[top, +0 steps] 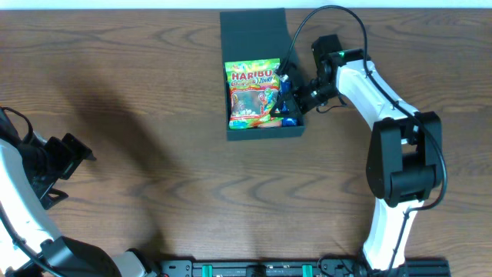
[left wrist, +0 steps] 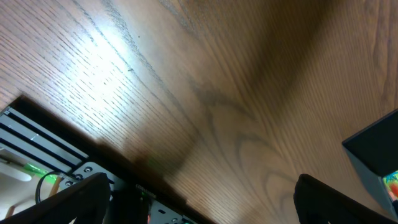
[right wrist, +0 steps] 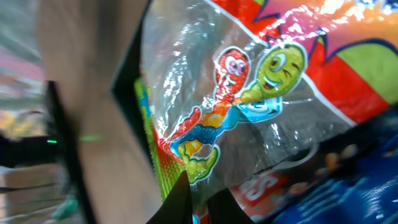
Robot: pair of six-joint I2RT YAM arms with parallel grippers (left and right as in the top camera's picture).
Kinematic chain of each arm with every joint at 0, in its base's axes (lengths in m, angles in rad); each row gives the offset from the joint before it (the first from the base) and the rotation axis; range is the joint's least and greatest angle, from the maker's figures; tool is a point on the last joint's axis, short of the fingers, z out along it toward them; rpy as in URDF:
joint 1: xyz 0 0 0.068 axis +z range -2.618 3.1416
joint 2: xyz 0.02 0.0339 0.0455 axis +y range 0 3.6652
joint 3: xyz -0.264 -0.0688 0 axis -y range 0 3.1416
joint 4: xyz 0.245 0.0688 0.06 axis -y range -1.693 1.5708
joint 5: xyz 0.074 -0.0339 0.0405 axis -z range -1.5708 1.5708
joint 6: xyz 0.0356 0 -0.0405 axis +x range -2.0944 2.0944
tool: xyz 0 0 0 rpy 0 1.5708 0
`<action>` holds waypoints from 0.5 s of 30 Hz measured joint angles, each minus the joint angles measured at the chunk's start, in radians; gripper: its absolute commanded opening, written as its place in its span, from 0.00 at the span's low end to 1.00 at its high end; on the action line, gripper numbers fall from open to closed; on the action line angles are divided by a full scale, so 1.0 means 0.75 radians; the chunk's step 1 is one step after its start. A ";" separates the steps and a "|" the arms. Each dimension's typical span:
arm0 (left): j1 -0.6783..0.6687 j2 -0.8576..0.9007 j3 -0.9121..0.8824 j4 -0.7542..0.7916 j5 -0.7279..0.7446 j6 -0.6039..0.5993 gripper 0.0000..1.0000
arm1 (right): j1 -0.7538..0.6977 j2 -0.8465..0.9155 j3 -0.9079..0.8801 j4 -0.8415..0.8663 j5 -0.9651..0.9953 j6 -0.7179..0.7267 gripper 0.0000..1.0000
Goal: Pack container
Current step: 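Push the Haribo bag down flat into the box with the right gripper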
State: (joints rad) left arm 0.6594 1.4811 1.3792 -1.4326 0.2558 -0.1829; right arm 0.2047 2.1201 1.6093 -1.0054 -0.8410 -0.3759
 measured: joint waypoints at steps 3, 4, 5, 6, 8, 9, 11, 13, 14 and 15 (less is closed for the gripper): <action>0.000 0.000 0.000 0.000 0.000 0.000 0.95 | 0.000 0.000 0.000 -0.031 -0.095 0.026 0.12; 0.000 0.000 0.000 0.000 0.000 0.000 0.95 | 0.000 0.000 0.000 -0.045 -0.126 0.036 0.19; 0.000 0.000 0.000 0.000 0.000 0.000 0.95 | 0.000 0.000 0.000 -0.057 -0.146 0.044 0.21; 0.000 0.000 0.000 0.000 0.000 0.000 0.95 | 0.000 0.000 0.000 -0.070 -0.167 0.043 0.25; 0.000 0.000 0.000 0.001 -0.001 0.000 0.95 | 0.000 0.000 0.000 -0.091 -0.190 0.038 0.29; 0.000 0.000 0.000 0.000 0.000 0.000 0.95 | 0.000 0.000 0.000 -0.098 -0.196 0.033 0.29; 0.000 0.000 0.000 0.000 0.000 0.000 0.95 | 0.000 0.000 0.000 -0.108 -0.201 0.029 0.34; 0.000 0.000 0.000 0.000 0.000 0.000 0.95 | 0.000 0.000 0.000 -0.111 -0.205 0.024 0.35; 0.000 0.000 0.000 0.000 0.000 0.000 0.95 | 0.000 0.001 0.000 -0.111 -0.206 0.024 0.35; 0.000 0.000 0.000 0.000 0.000 0.000 0.95 | 0.000 0.000 0.000 -0.111 -0.205 0.024 0.35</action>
State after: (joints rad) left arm 0.6594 1.4811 1.3792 -1.4326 0.2558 -0.1829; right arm 0.2047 2.1201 1.6093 -1.0889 -0.9951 -0.3580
